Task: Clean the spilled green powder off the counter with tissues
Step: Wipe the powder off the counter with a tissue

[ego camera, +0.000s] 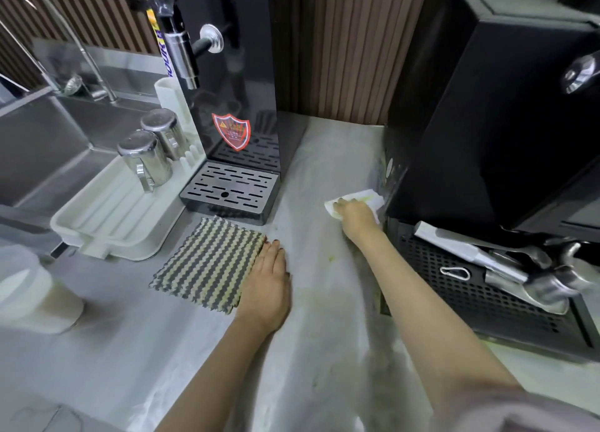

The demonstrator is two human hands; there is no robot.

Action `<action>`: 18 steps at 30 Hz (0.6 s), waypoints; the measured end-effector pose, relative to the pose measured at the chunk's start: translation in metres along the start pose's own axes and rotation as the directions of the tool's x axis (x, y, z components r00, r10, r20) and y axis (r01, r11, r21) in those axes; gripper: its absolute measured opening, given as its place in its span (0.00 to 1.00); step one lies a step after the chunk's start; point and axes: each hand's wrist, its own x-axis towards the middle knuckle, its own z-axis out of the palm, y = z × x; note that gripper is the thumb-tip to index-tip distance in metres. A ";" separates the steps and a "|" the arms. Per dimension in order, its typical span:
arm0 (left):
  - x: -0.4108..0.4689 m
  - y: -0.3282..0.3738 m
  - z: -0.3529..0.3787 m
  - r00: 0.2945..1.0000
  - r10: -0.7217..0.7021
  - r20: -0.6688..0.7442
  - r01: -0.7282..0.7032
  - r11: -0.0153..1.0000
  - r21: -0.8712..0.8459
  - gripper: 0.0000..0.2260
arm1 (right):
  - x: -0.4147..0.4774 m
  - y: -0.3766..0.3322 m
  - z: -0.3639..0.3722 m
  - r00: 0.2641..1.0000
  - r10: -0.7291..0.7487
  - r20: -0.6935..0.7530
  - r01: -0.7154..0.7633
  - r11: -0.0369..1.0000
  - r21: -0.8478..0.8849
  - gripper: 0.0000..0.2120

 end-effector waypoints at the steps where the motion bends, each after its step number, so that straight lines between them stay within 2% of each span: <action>1: -0.006 0.000 0.001 1.000 -0.003 0.006 0.003 1.000 -0.014 0.33 | -0.004 0.000 0.006 1.000 0.006 0.014 -0.006 1.000 0.000 0.20; 5: -0.027 -0.002 0.010 0.999 -0.004 0.045 0.005 0.999 -0.031 0.29 | -0.066 -0.003 0.032 0.992 -0.089 0.087 0.091 0.996 -0.021 0.17; 8: -0.040 -0.002 0.011 0.997 -0.016 0.070 0.018 0.999 -0.030 0.27 | -0.127 0.002 0.050 0.954 -0.252 0.163 0.266 0.962 -0.067 0.17; 9: -0.044 -0.003 0.010 0.997 -0.022 0.069 0.024 0.999 -0.029 0.27 | -0.136 0.000 0.048 0.938 -0.279 0.206 0.300 0.951 -0.077 0.15; 10: -0.047 -0.003 0.008 0.997 -0.027 0.069 0.029 0.999 -0.020 0.26 | -0.135 0.001 0.042 0.947 -0.273 0.167 0.288 0.955 -0.074 0.11; 12: -0.053 -0.005 0.007 0.998 -0.032 0.063 0.031 0.999 0.030 0.24 | -0.112 -0.005 0.025 0.992 -0.121 0.039 0.116 0.986 0.121 0.11; 13: -0.056 -0.006 0.006 0.998 -0.033 0.052 0.030 0.998 0.056 0.23 | -0.093 -0.008 0.013 0.994 -0.100 -0.037 0.104 0.986 0.130 0.12; 14: -0.058 -0.006 0.006 0.999 -0.031 0.042 0.028 0.997 0.075 0.23 | -0.076 -0.010 0.002 0.995 -0.019 -0.097 0.036 0.983 0.179 0.13; 16: -0.062 -0.005 0.006 0.999 -0.026 0.030 0.023 0.995 0.095 0.23 | -0.050 -0.007 -0.002 0.978 0.179 -0.109 -0.137 0.939 0.314 0.10; 18: -0.067 -0.005 0.005 0.999 -0.023 0.029 0.020 0.994 0.104 0.23 | -0.040 -0.006 0.007 0.965 0.258 -0.056 -0.222 0.907 0.358 0.14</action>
